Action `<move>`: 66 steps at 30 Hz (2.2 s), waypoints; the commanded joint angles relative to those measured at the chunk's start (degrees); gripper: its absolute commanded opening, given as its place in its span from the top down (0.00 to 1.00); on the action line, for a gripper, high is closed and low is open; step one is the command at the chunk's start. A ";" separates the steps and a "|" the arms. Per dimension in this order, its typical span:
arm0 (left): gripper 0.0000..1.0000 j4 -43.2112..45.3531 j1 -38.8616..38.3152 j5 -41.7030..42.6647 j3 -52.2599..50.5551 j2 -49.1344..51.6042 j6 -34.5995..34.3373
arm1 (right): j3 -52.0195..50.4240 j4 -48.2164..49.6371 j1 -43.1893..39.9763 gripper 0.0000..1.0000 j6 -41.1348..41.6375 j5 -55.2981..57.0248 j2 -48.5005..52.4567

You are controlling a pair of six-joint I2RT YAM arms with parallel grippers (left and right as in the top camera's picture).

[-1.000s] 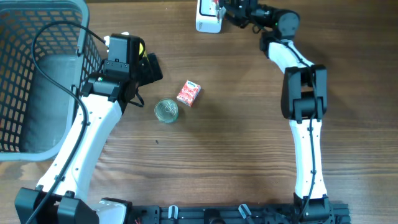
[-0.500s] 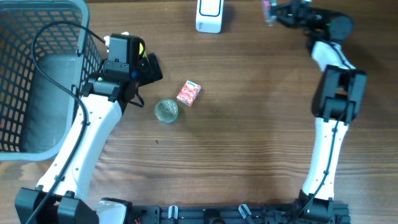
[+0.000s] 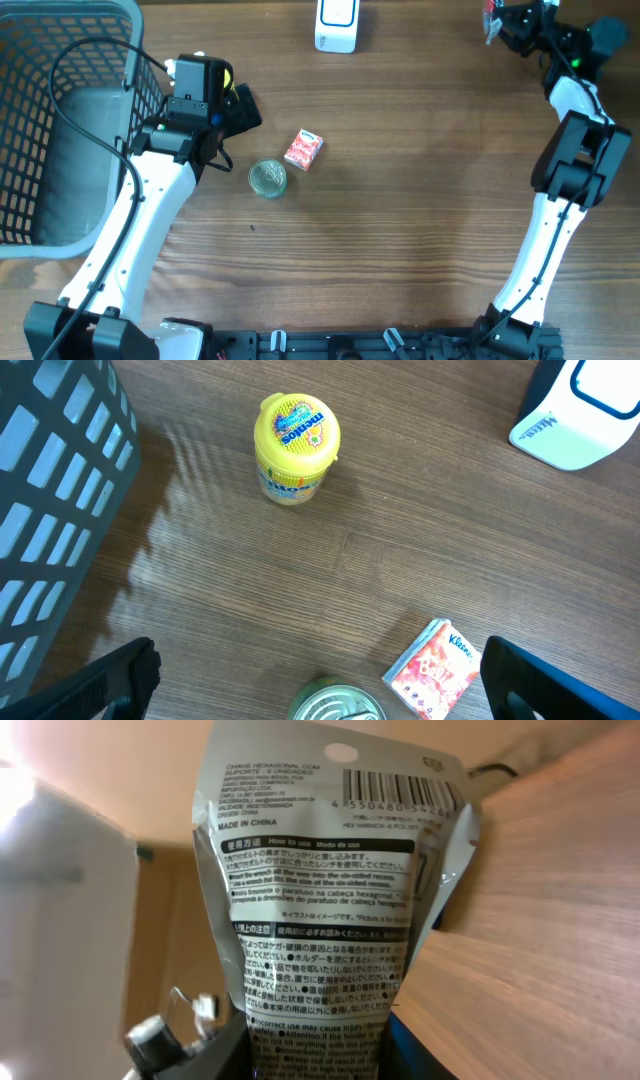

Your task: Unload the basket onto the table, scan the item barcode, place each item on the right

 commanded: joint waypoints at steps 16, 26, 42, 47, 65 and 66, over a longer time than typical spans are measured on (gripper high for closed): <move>0.00 0.04 -0.07 -0.11 0.11 -0.44 -1.20 | 1.40 -30.93 -2.99 0.95 -32.06 12.79 -0.48; 0.00 0.04 -0.07 -0.11 0.11 -0.44 -1.20 | 1.40 -29.27 0.59 0.95 -31.04 5.35 -15.08; 0.00 -0.02 -0.07 -0.09 0.11 -0.44 -1.20 | 1.40 -28.87 0.66 0.95 -18.82 -4.52 -40.41; 0.00 -0.04 -0.07 -0.09 0.11 -0.44 -1.18 | 1.40 -28.85 0.85 0.95 -16.09 -4.94 -49.00; 0.00 -2.08 -0.07 -0.13 0.11 -0.44 -1.14 | 1.33 -78.27 -6.40 0.95 -83.17 36.74 -62.71; 0.00 -2.05 -0.07 -0.13 0.11 -0.44 -1.14 | 1.11 -83.08 -6.34 0.95 -88.87 44.39 -62.71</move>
